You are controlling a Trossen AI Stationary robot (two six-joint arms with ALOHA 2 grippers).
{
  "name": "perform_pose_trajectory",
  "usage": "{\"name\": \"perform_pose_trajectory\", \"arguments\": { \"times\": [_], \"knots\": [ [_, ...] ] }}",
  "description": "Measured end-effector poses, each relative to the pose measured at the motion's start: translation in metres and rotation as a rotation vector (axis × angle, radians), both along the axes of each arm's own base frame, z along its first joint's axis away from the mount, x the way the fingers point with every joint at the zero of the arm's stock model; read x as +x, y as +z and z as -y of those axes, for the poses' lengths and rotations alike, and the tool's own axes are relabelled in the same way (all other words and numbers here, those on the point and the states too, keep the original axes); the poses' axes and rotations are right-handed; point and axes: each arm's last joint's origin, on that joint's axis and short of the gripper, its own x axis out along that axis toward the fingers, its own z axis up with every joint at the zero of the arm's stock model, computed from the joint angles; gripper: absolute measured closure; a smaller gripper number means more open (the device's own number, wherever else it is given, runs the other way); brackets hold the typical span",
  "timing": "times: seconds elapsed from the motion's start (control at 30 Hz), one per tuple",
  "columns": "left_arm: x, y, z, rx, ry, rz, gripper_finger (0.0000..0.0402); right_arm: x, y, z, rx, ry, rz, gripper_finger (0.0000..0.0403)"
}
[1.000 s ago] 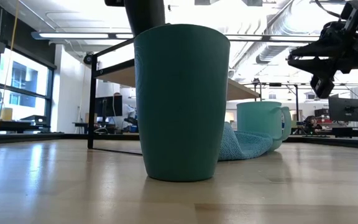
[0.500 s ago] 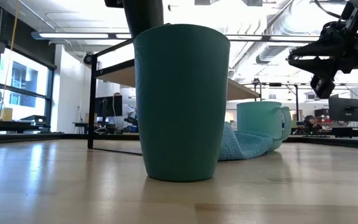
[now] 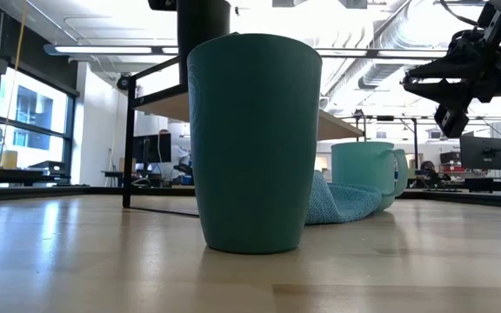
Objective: Stack small to large cups/mugs on shelf
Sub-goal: Put the black cup on the shelf
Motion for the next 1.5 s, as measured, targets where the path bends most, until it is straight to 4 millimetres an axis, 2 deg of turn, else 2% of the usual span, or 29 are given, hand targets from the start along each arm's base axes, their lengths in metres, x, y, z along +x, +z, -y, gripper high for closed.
{"name": "perform_pose_trajectory", "arguments": {
  "times": [0.17, 0.53, 1.1, 1.5],
  "knots": [
    [0.0, 0.0, 0.001, -0.017, -0.009, 0.004, 0.0368, 0.0, 0.0, 0.0, 0.0, 0.002, 0.0, 0.0313],
    [0.01, -0.013, 0.0, -0.05, -0.03, -0.016, 0.0375, 0.0, 0.0, 0.0, 0.0, 0.01, -0.002, 0.0313],
    [0.017, -0.011, -0.002, -0.034, -0.032, 0.058, 0.0378, 0.0, 0.0, -0.001, 0.002, 0.018, -0.003, 0.0313],
    [0.016, -0.011, -0.003, 0.014, -0.024, 0.048, 0.0378, 0.0, 0.0, -0.001, 0.026, 0.018, -0.002, 0.0313]
  ]
}}
